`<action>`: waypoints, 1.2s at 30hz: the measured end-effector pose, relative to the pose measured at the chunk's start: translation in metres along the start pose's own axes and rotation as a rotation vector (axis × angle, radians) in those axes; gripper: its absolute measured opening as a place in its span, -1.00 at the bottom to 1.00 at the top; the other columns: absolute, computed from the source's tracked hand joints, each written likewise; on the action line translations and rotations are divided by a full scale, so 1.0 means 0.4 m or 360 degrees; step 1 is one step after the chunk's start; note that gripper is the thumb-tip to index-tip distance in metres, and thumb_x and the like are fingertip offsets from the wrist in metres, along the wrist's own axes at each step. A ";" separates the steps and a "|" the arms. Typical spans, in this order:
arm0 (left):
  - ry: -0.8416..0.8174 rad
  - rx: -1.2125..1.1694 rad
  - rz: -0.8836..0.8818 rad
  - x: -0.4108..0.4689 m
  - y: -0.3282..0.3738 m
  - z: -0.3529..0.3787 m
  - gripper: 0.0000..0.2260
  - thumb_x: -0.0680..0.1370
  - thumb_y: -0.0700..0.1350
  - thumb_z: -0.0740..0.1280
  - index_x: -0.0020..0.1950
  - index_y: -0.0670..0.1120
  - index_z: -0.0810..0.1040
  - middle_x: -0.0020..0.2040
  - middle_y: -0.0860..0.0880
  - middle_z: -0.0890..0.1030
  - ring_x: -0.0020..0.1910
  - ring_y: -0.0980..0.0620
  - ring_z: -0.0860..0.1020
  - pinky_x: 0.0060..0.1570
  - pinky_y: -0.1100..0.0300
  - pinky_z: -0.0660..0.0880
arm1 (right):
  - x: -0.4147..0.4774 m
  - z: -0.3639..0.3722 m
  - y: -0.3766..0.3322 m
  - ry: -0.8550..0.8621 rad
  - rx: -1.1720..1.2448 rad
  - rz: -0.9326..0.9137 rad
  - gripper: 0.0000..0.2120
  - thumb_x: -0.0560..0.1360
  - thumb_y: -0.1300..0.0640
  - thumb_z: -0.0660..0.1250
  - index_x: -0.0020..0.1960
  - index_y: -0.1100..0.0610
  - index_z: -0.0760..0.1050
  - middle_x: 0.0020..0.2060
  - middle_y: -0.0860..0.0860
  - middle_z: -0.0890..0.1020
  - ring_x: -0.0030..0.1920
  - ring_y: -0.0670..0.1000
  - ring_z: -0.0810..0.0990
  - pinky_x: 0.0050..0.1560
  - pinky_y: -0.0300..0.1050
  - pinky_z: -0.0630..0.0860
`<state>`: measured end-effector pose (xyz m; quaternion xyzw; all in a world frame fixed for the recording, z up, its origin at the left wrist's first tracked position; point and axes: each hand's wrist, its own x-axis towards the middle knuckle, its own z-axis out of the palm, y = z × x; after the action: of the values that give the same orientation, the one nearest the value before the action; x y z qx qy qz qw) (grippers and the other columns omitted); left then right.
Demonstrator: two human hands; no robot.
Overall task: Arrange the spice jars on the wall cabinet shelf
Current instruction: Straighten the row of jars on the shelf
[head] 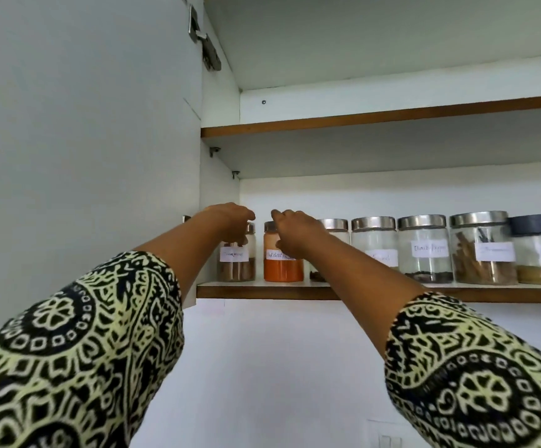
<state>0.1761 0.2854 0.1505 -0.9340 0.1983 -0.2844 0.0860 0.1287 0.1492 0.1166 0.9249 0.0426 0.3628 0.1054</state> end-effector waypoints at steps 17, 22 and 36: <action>0.0000 -0.0030 0.0021 0.178 -0.049 0.093 -0.52 0.45 -0.08 0.45 0.34 -0.11 0.45 0.22 -0.10 0.55 0.16 -0.08 0.52 0.06 0.13 0.47 | 0.165 0.091 -0.010 -0.0079 -0.0042 0.0173 -0.51 0.46 0.20 0.39 0.33 0.18 0.31 0.19 0.16 0.48 0.20 0.13 0.46 0.07 -0.05 0.47; -0.0004 -0.0029 0.0001 0.237 -0.049 0.129 -0.57 0.43 -0.11 0.47 0.28 -0.10 0.50 0.15 -0.09 0.57 0.10 -0.08 0.54 0.15 0.02 0.50 | 0.211 0.120 0.009 -0.0182 -0.0103 0.0178 -0.46 0.42 0.20 0.43 0.33 0.19 0.31 0.19 0.16 0.48 0.20 0.14 0.46 0.07 -0.04 0.46; 0.0078 0.0017 -0.0024 0.358 -0.042 0.222 -0.65 0.48 -0.22 0.35 0.27 -0.14 0.47 0.15 -0.11 0.55 0.09 -0.07 0.53 0.01 0.11 0.47 | 0.316 0.199 0.020 -0.0298 -0.0311 0.0153 -0.62 0.47 0.24 0.32 0.28 0.23 0.41 0.18 0.14 0.50 0.20 0.15 0.50 0.03 -0.05 0.47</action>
<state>0.3403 0.2450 0.1533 -0.9277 0.1920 -0.3089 0.0838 0.2755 0.1479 0.1453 0.9409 -0.0472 0.2821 0.1811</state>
